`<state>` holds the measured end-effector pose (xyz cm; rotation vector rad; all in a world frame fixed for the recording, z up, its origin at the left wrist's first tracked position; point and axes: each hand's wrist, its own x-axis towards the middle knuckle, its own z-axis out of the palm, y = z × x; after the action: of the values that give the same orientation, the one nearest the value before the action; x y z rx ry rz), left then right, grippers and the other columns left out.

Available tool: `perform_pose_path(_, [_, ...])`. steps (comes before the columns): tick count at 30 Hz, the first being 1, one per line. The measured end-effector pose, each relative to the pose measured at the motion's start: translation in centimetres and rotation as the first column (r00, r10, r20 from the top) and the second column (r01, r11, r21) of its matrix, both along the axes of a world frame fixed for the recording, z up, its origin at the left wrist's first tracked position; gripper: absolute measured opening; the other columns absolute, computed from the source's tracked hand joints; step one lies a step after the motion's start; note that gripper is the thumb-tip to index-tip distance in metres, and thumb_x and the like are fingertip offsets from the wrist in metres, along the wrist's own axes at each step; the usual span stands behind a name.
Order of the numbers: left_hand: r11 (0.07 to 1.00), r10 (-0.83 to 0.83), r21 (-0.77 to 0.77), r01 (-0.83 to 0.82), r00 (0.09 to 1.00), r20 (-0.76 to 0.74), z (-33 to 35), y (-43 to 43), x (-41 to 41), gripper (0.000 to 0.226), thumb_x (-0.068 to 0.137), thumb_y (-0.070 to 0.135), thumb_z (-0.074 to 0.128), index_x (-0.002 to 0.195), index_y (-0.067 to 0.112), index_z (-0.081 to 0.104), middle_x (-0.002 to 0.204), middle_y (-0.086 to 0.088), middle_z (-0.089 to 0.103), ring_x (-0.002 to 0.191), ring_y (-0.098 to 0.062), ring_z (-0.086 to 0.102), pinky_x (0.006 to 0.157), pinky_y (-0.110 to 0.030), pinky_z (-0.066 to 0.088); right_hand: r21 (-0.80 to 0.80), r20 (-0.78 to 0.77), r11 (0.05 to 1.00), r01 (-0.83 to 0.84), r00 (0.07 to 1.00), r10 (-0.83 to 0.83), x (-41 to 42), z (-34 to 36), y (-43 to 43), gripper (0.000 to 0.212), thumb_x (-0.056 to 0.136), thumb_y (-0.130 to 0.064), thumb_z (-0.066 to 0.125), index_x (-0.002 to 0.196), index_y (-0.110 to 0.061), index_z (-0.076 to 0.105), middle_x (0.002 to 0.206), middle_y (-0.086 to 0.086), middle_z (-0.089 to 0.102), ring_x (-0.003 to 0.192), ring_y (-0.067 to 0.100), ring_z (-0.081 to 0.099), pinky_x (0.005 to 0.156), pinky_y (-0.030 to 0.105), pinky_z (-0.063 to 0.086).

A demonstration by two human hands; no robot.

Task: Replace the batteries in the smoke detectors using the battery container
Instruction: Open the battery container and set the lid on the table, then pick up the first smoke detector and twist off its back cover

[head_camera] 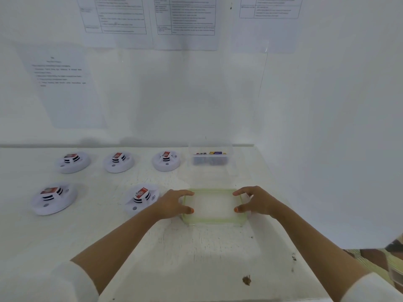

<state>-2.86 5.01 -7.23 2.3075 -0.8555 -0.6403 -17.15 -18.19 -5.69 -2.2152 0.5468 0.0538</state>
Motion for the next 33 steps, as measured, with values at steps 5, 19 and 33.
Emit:
perform_pose_path(5, [0.996,0.048,-0.083,-0.041,0.995,0.087,0.8,1.0,0.2,0.051,0.082,0.031,0.069,0.129,0.029,0.049,0.12,-0.004,0.041,0.11,-0.016,0.043,0.089,-0.025,0.035,-0.066,0.147,0.996,0.063,0.988,-0.052,-0.1,0.7,-0.3,0.049,0.065,-0.031,0.083,0.11,-0.032,0.063,0.119,0.006,0.046,0.108,0.014,0.046,0.087,0.023,0.037])
perform_pose_path(19, [0.867,0.248,-0.438,-0.237,0.968,-0.034,4.1,11.3,1.5,0.042,0.062,0.039,0.069,0.101,0.044,0.056,0.109,0.007,0.059,0.103,-0.013,0.053,0.08,-0.018,0.043,0.2,0.36,0.97,-0.138,0.931,0.058,2.4,3.7,9.0,0.051,0.07,-0.016,0.079,0.115,-0.027,0.057,0.109,0.005,0.055,0.087,0.014,0.054,0.073,0.016,0.048])
perform_pose_path(33, [0.932,0.062,-0.35,-0.092,0.993,-0.097,-0.2,15.3,7.4,0.075,0.065,0.017,0.084,0.13,0.028,0.047,0.125,0.006,0.051,0.115,-0.016,0.047,0.075,-0.012,0.04,0.294,0.268,0.951,-0.097,0.963,0.015,10.3,-0.4,18.8,0.075,0.066,-0.015,0.082,0.129,-0.025,0.043,0.124,0.002,0.048,0.118,0.018,0.045,0.091,0.023,0.037])
